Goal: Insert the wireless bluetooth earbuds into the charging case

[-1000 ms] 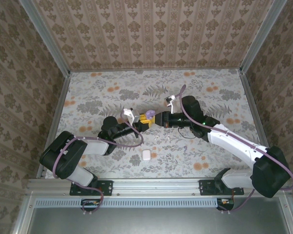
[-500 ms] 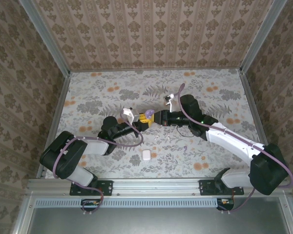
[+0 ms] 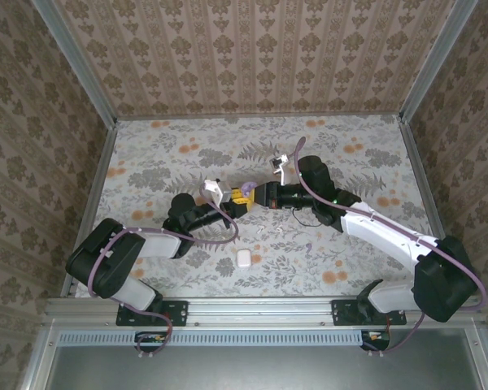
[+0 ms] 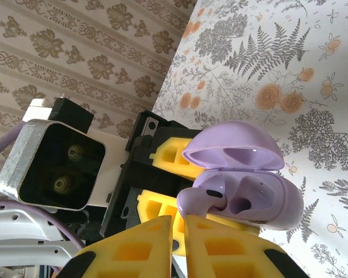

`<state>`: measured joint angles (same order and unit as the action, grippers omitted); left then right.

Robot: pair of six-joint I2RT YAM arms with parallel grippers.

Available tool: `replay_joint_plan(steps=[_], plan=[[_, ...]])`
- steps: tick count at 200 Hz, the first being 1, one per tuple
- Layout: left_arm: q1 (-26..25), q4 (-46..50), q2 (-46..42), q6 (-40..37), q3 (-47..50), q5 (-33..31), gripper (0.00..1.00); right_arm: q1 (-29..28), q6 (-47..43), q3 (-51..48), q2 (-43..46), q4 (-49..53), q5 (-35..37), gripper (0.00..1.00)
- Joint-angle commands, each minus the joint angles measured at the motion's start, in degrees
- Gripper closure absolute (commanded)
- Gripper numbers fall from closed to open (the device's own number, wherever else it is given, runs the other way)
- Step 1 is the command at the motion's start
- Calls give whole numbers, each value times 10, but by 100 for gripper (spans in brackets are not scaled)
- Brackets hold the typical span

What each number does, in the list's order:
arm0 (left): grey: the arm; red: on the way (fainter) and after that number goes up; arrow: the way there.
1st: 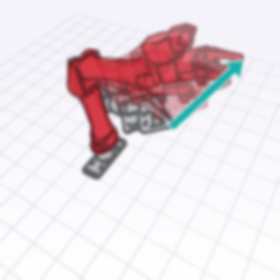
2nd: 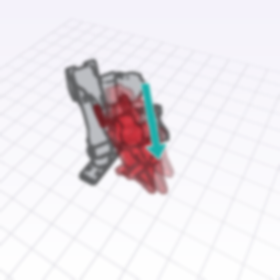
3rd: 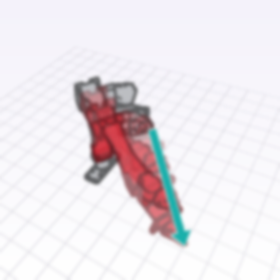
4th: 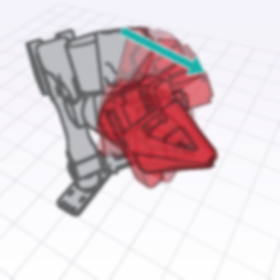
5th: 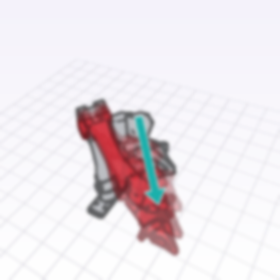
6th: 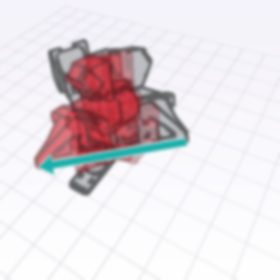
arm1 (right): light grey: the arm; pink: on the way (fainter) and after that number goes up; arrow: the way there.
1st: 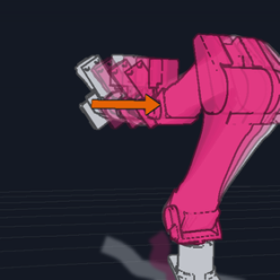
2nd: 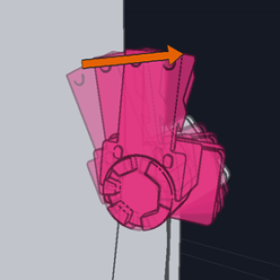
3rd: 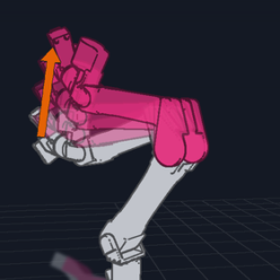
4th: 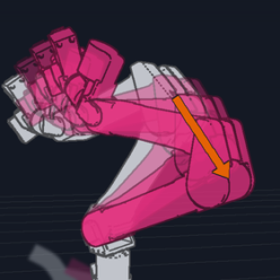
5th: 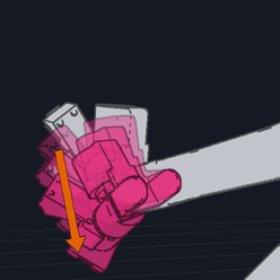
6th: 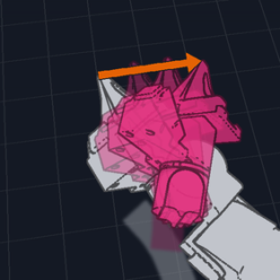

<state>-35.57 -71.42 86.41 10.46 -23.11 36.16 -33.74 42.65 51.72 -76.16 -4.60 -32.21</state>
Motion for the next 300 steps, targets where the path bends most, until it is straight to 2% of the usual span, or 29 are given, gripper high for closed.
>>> replay_joint_plan(steps=[1,183,235,300], plan=[[-3,-24,5,7,-16,20,90,2,-2,19,-5,-10,-6,85],[-3,-23,6,1,-13,24,91,-5,-32,52,-1,49,11,79],[-7,-14,14,-41,11,20,91,23,-67,61,66,220,50,77],[-47,29,14,-144,43,33,91,85,-75,35,124,533,116,71]])
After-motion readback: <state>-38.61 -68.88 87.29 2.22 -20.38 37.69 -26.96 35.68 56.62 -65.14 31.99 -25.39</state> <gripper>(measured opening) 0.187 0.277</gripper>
